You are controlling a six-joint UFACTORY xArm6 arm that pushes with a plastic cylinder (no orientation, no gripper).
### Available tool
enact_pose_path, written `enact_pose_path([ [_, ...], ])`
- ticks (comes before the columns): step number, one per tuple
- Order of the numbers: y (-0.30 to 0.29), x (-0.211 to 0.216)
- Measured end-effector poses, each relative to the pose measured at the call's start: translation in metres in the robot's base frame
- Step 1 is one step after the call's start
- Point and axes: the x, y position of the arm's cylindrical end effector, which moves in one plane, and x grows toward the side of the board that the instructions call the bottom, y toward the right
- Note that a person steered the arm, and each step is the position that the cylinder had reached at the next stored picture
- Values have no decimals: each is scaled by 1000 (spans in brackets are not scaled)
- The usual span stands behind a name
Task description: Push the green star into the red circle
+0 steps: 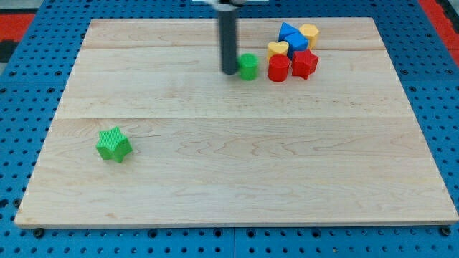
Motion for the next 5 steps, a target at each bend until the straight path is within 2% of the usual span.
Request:
enact_pose_path([
  [1,-48,32],
  [2,-26,116],
  [4,-133,245],
  [5,-231,231],
])
